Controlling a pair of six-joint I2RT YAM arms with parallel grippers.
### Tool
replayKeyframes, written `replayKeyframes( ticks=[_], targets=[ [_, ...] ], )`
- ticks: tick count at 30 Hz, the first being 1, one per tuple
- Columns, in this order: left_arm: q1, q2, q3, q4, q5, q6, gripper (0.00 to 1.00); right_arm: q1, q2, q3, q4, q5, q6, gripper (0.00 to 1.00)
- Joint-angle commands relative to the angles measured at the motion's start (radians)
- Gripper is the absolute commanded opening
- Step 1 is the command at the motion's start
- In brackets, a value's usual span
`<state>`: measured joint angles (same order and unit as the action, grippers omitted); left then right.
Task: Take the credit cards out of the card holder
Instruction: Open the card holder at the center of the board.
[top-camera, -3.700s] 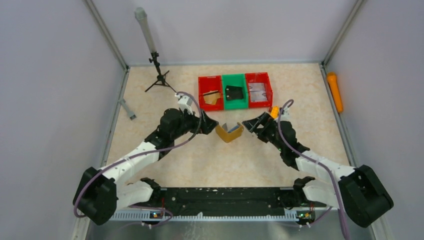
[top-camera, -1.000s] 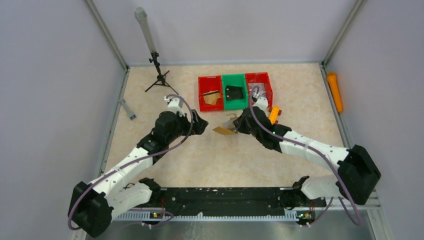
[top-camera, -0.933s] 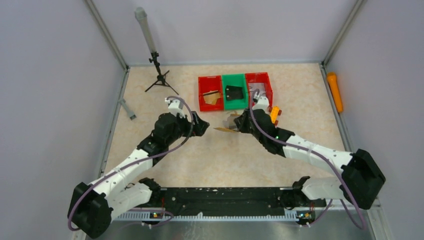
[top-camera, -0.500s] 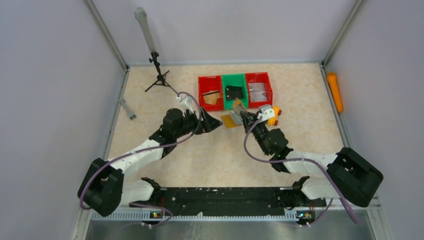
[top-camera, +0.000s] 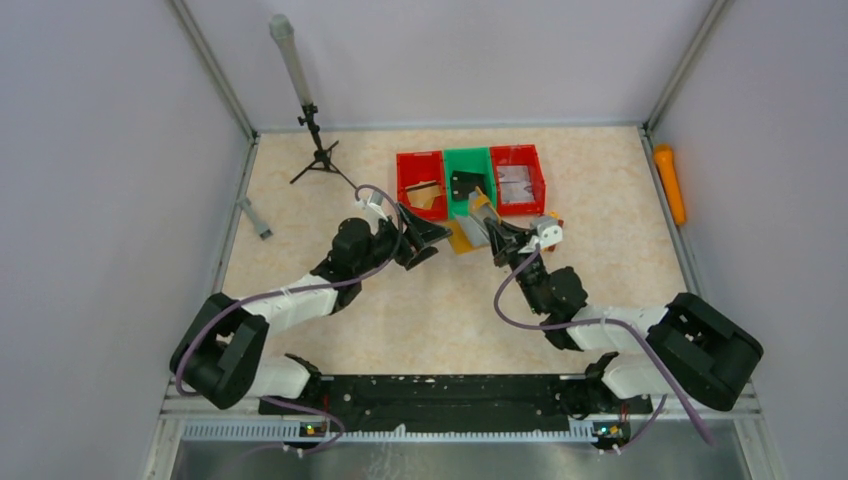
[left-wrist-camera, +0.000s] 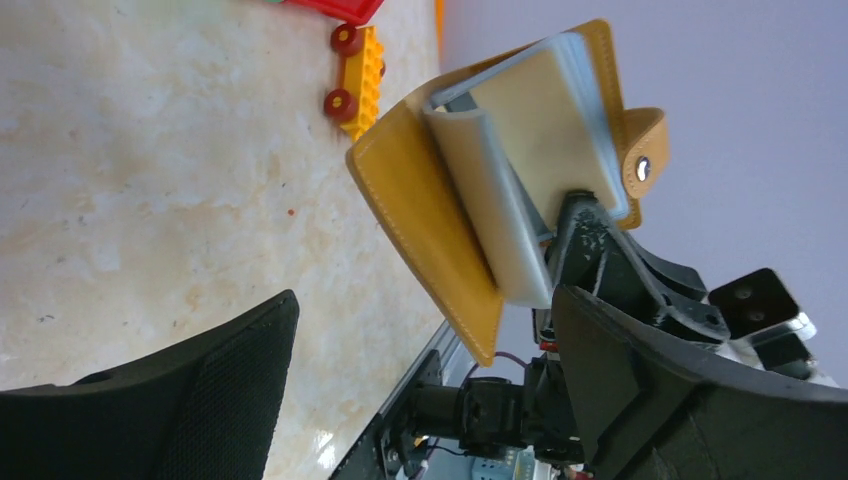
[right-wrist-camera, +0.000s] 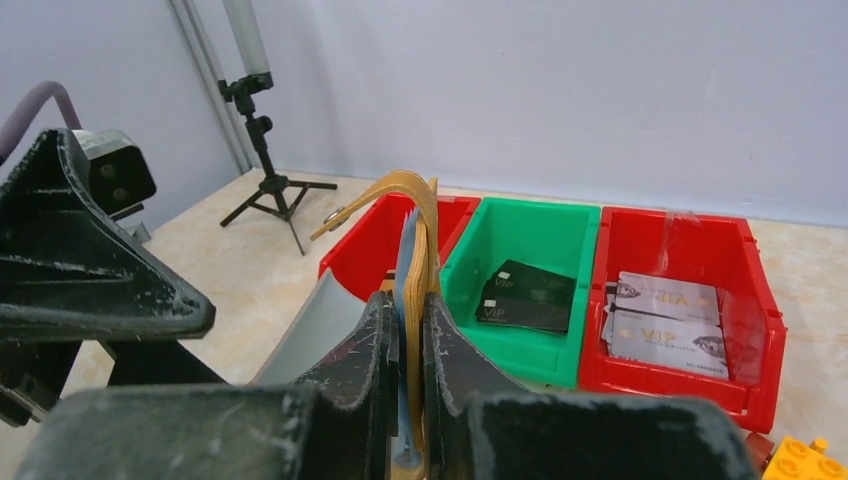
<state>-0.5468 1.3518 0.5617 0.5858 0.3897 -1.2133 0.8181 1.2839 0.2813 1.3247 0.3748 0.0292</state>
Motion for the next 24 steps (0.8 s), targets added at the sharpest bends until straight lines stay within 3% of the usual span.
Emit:
replayKeyframes(
  ticks=[1,14,24],
  targets=[
    [-0.004,-0.045,-0.026,0.159,-0.059,-0.109,0.99,0.013,0.0,-0.003,0.115,-0.047,0.023,0.0],
    [-0.027,0.044,0.041,0.179,-0.1,-0.115,0.99,0.012,0.004,-0.018,0.126,-0.098,0.044,0.0],
    [-0.042,0.085,0.126,0.067,-0.105,-0.074,0.99,0.012,0.02,-0.017,0.129,-0.153,0.059,0.0]
  ],
)
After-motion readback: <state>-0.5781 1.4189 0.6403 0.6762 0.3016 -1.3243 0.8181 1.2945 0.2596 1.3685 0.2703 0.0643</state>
